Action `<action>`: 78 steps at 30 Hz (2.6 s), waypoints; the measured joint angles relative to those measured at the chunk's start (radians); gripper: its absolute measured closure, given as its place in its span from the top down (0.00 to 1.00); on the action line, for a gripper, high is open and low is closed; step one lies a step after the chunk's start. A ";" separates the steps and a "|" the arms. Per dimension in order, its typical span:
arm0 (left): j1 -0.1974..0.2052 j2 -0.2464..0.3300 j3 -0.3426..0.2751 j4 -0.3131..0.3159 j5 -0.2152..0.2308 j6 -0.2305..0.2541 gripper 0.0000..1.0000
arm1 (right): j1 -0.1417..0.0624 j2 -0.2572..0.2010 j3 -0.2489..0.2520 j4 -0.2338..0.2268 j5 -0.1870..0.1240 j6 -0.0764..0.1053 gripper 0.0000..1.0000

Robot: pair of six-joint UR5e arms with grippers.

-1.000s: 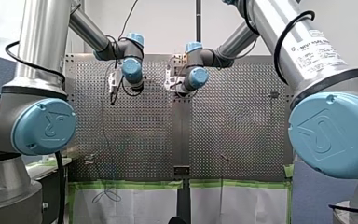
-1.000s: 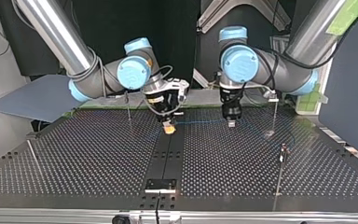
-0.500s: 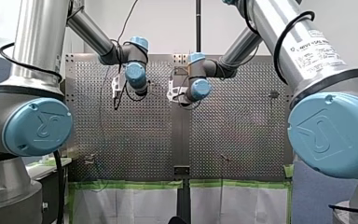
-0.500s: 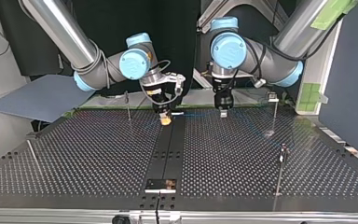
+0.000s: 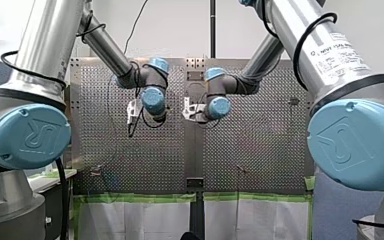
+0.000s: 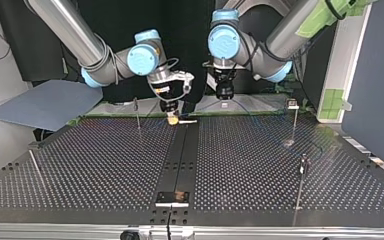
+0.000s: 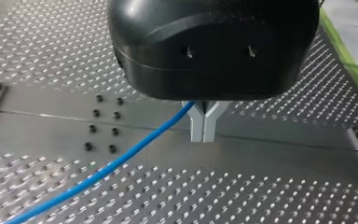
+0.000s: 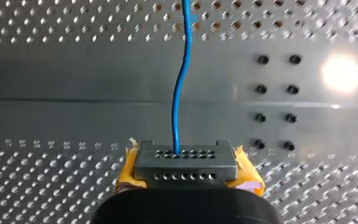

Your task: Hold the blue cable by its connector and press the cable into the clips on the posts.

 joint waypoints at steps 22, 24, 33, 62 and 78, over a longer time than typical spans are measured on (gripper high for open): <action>-0.026 -0.144 -0.023 0.180 0.033 0.003 0.00 | -0.038 0.032 0.193 -0.193 -0.001 0.070 0.00; -0.028 -0.161 -0.027 0.199 0.041 0.003 0.00 | -0.040 0.048 0.210 -0.210 0.000 0.067 0.00; -0.037 -0.235 -0.030 0.274 0.051 0.000 0.00 | -0.057 0.125 0.288 -0.289 0.007 0.077 0.00; -0.088 -0.465 0.066 0.485 0.119 -0.030 0.00 | -0.212 0.180 0.410 -0.531 -0.041 0.155 0.00; -0.160 -0.570 0.161 0.480 0.123 -0.049 0.00 | -0.324 0.256 0.403 -0.647 -0.081 0.139 0.00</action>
